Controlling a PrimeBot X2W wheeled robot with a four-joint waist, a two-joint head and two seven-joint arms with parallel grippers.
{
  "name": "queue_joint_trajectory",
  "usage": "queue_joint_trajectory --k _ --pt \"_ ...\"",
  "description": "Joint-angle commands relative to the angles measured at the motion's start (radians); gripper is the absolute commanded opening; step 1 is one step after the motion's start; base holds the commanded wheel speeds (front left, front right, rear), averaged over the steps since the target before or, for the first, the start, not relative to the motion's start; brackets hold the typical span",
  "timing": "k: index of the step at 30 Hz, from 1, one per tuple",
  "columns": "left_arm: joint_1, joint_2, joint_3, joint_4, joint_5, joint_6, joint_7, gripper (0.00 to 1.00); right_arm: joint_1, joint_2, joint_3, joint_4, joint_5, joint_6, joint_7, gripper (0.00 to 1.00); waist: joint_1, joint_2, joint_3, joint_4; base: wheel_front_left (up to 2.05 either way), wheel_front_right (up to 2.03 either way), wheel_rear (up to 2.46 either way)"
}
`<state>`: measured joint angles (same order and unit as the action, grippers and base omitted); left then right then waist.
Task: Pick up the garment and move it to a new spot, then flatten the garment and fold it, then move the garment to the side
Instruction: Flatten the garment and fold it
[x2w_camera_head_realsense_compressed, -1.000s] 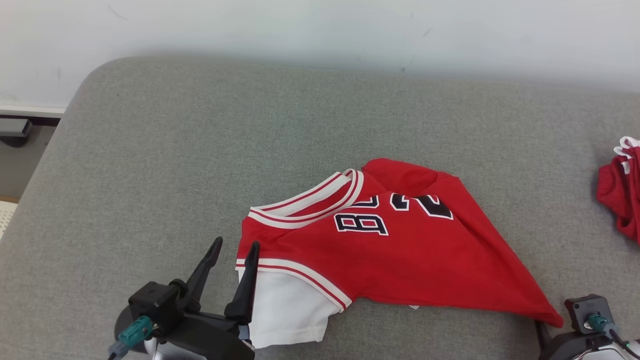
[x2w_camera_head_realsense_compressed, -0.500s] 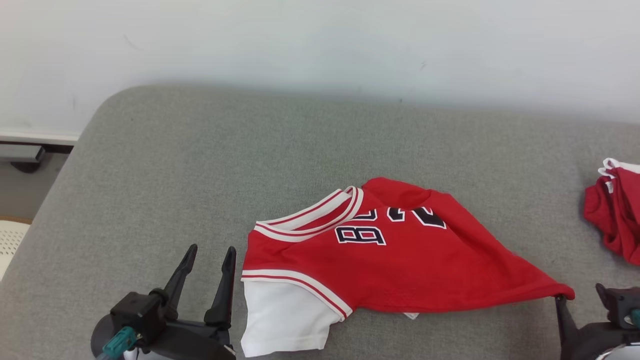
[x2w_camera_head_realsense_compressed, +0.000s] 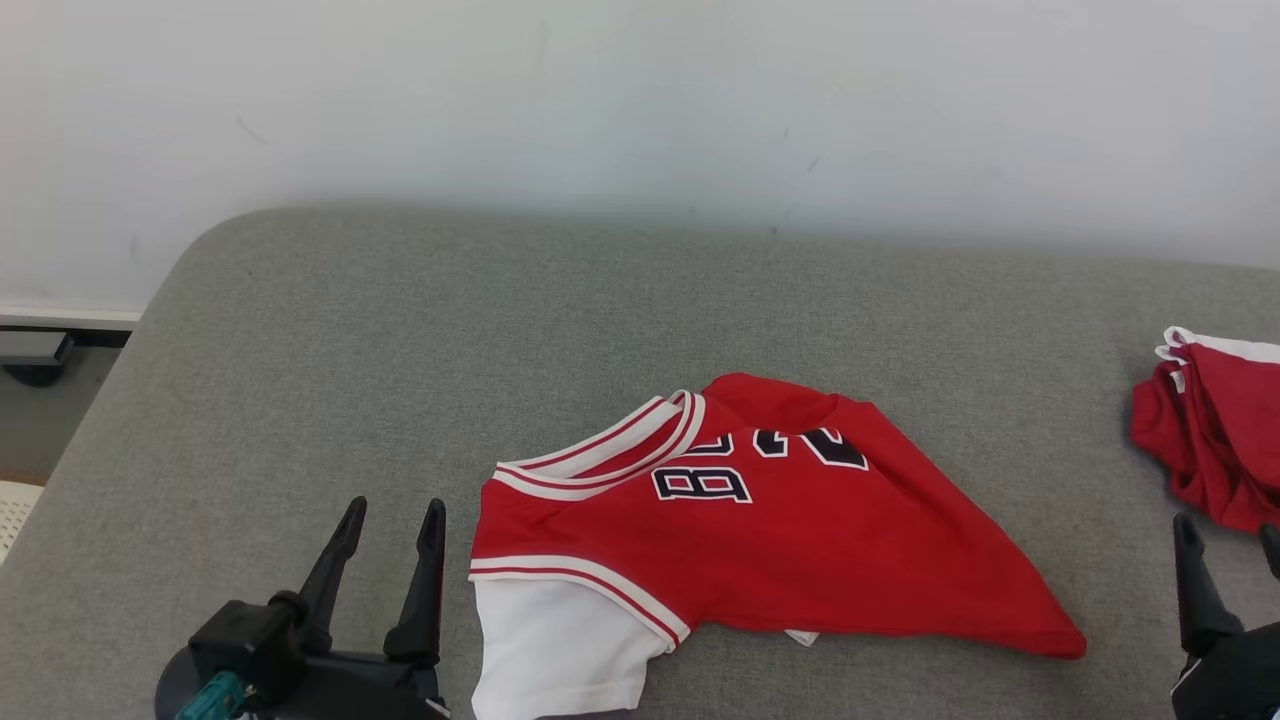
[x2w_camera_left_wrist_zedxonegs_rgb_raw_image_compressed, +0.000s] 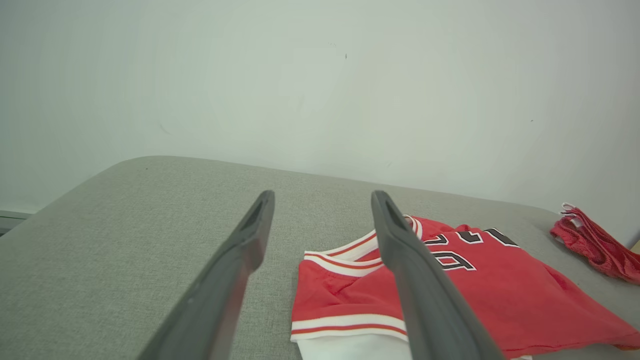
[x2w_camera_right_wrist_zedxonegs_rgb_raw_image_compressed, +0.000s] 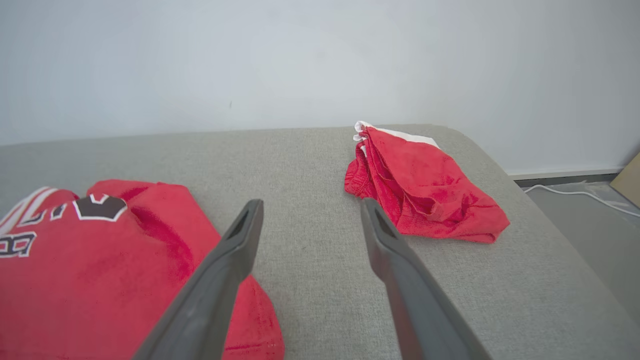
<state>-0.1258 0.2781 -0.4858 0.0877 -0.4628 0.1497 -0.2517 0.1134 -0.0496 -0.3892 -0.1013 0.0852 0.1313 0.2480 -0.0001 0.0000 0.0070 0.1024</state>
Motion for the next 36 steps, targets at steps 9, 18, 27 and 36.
queue_joint_trajectory --k 9,18,27,36 --pt "0.028 -0.033 0.061 -0.01 -0.029 0.048 -0.013 1.0 -0.063 -0.002 0.081 0.163 0.508 -0.001 -0.296 1.0 0.0001 0.0 -0.018 -0.014 0.0 0.0 0.0" --pt "0.047 -0.047 0.092 0.024 -0.051 0.053 -0.013 1.0 -0.097 -0.004 0.264 0.252 0.607 -0.001 -0.479 1.0 0.0001 0.0 -0.028 -0.014 0.0 0.0 0.0" --pt "0.067 -0.037 0.103 0.091 -0.066 0.026 -0.014 1.0 -0.092 -0.004 0.355 0.271 0.541 -0.001 -0.511 1.0 0.0001 0.0 -0.037 -0.009 0.0 0.0 0.0" --pt "0.081 -0.019 0.084 0.137 -0.058 0.038 0.026 1.0 -0.099 -0.004 0.341 0.331 0.326 -0.001 -0.475 1.0 0.0001 0.0 -0.04 -0.017 0.0 0.0 0.0"
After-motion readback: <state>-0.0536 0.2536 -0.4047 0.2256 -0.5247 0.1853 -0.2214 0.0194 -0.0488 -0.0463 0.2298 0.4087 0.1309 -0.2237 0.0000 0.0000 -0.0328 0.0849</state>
